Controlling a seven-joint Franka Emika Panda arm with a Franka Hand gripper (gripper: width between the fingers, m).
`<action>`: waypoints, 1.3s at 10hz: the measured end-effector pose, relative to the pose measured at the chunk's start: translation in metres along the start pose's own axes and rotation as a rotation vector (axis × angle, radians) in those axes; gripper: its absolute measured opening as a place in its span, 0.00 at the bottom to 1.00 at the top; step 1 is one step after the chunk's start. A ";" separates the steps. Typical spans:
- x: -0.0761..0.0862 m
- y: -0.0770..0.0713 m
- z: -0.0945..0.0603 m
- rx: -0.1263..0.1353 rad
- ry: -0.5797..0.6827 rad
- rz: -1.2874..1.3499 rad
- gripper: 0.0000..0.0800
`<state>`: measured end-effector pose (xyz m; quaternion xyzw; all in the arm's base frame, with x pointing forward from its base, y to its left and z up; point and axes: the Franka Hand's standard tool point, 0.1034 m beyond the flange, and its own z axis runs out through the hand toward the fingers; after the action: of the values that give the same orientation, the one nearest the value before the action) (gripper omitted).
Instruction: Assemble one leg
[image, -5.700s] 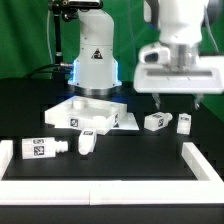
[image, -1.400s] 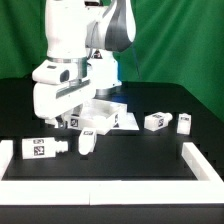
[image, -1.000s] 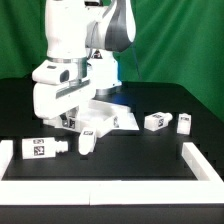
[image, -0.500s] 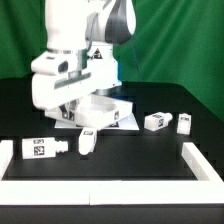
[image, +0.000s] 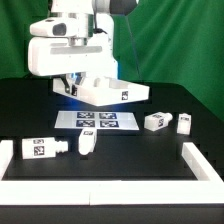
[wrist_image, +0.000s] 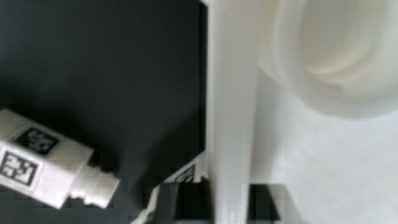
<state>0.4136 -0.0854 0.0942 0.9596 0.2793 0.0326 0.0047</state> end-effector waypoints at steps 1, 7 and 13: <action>0.010 0.008 0.003 0.022 -0.019 0.130 0.07; 0.015 0.007 0.008 0.022 -0.019 0.204 0.07; 0.108 0.026 0.014 0.054 -0.026 0.521 0.07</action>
Offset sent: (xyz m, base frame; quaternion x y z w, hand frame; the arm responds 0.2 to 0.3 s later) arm -0.0174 0.0131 -0.0034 -0.0608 0.0544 0.0063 0.9966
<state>0.5196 -0.0496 0.0877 0.9993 0.0234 0.0131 -0.0258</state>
